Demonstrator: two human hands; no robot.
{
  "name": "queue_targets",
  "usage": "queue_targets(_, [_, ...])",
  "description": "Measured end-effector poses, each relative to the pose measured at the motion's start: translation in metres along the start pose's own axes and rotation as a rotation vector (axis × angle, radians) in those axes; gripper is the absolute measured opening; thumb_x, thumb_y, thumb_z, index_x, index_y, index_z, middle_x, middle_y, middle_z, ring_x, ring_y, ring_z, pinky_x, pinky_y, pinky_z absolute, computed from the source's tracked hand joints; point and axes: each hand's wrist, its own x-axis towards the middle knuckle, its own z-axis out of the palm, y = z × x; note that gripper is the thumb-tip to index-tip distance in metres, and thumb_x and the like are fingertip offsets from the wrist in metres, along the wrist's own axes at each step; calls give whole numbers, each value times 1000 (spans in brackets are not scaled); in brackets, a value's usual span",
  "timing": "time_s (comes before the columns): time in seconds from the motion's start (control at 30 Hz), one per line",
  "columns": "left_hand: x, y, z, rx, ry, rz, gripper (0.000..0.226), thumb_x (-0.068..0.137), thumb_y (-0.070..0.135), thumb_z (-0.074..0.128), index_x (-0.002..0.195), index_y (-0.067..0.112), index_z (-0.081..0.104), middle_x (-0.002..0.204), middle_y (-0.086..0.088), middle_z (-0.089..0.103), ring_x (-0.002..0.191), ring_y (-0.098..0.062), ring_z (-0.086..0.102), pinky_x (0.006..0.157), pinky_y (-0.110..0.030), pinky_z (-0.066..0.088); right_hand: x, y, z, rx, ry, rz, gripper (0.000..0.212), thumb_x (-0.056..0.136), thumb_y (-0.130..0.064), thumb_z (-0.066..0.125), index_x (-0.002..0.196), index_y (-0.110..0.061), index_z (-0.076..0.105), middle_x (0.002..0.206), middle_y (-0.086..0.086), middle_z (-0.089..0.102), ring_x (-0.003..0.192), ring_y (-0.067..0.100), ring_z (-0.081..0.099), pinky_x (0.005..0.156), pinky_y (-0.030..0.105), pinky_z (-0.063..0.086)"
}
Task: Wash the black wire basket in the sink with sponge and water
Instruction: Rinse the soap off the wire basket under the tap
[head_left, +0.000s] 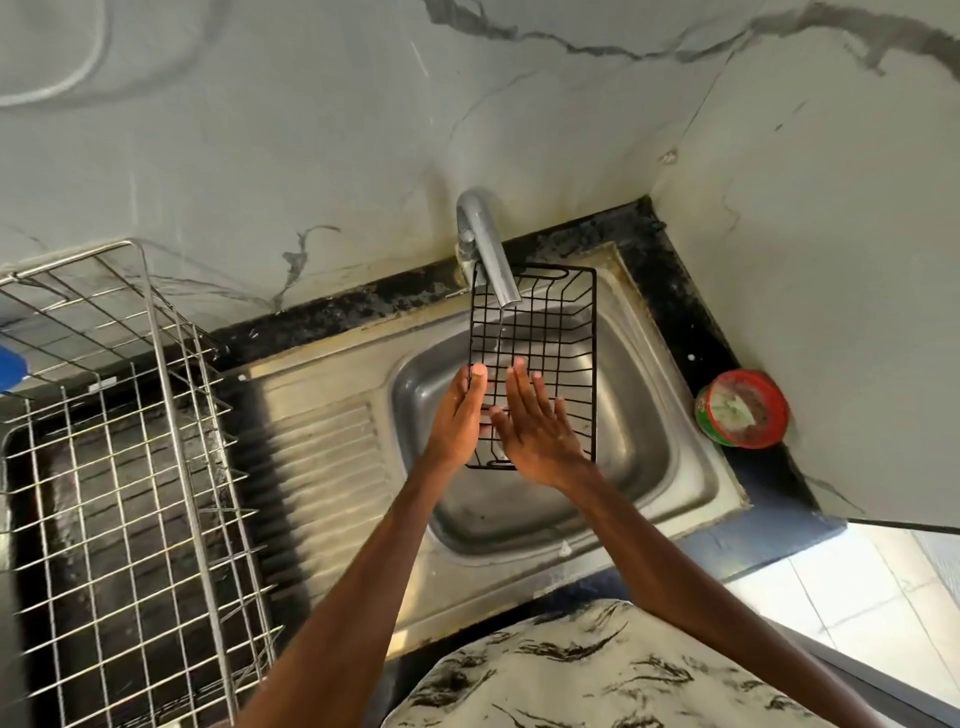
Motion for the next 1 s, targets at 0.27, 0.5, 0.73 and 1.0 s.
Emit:
queue_targets(0.27, [7,0,-5,-70,66,-95,64,98,70,45,114,13,69,114,-5,73,113,-30,68,93,-48,59,-18,-10,-11,-85,-223,-53,71,102,-60,1,161,-20,-5,165,-2,-24,155,21,-11,125,50,13])
queue_targets(0.5, [25,10,-5,18,-17,-97,79,85,85,49,120,18,71,115,0,73,99,-27,71,81,-47,60,-32,-23,-13,-100,-230,-171,79,97,-67,-2,133,-29,57,139,12,55,127,33,54,109,50,42])
queue_targets(0.73, [53,25,-25,54,-120,-76,61,100,64,47,130,13,64,122,-4,71,101,-33,69,73,-36,60,-13,12,-43,289,703,-122,17,96,-9,61,108,-13,72,104,0,75,86,9,71,72,19,59])
queue_targets(1.0, [65,49,-36,95,-190,-110,43,97,68,43,116,37,66,122,-2,72,107,-28,71,71,-34,61,85,-29,-91,1372,320,168,25,102,-19,53,119,-3,63,107,17,74,95,26,74,86,35,61])
